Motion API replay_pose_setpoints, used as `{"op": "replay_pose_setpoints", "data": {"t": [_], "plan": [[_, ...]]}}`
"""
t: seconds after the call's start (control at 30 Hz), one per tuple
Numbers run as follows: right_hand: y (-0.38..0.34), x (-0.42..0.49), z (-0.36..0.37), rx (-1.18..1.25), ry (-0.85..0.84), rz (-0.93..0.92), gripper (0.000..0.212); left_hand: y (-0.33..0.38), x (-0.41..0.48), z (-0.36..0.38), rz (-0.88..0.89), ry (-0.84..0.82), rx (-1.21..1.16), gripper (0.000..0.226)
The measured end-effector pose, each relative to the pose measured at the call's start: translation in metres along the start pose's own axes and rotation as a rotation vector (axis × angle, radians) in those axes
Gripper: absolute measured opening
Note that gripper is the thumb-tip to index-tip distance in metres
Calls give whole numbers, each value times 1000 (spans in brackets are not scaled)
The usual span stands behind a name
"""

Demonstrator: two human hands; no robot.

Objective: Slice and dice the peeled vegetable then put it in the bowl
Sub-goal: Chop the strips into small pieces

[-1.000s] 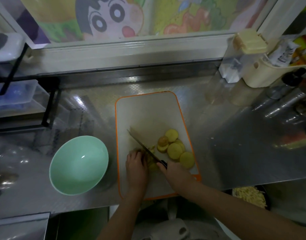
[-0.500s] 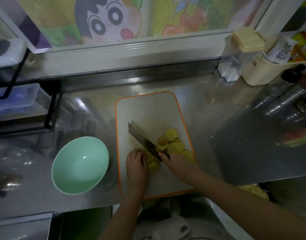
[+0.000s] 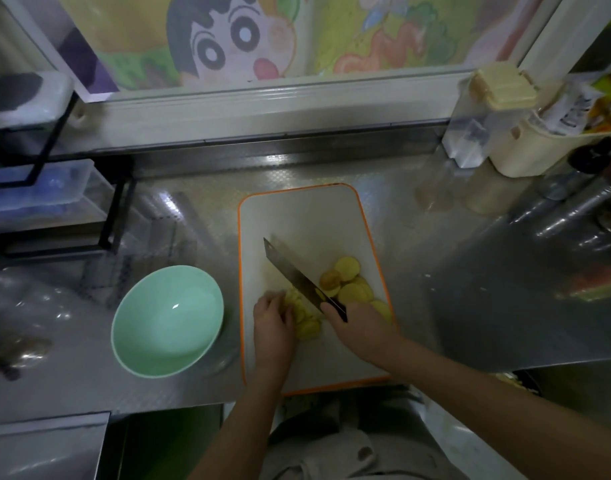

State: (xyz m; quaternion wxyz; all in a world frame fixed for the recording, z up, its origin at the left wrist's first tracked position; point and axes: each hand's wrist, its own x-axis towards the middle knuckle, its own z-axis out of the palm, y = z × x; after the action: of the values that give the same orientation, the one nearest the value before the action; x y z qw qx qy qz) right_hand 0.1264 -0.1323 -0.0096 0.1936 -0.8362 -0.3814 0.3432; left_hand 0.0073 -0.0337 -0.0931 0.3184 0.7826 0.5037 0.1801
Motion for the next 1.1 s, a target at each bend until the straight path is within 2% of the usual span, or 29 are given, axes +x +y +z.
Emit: {"op": "replay_pose_setpoints", "data": {"t": [0.23, 0.47, 0.67, 0.87, 0.97, 1.1], "plan": [[-5, -15, -2, -173, 5, 46, 42, 4, 3, -4, 15, -12, -8, 24], [-8, -19, -3, -137, -150, 77, 47, 6, -1, -4, -21, 15, -45, 21], [-7, -15, 3, -215, -105, 43, 47, 8, 5, -12, -3, 5, -5, 21], [-10, -13, 0, -150, -191, 65, 51, 6, 7, -12, 14, -11, 23, 21], [-12, -11, 2, -100, -165, 124, 42, 6, 7, -12, 24, -16, 33, 21], [-7, -7, 9, -210, -224, 51, 32, 3, 7, -12, 39, -18, 49, 19]]}}
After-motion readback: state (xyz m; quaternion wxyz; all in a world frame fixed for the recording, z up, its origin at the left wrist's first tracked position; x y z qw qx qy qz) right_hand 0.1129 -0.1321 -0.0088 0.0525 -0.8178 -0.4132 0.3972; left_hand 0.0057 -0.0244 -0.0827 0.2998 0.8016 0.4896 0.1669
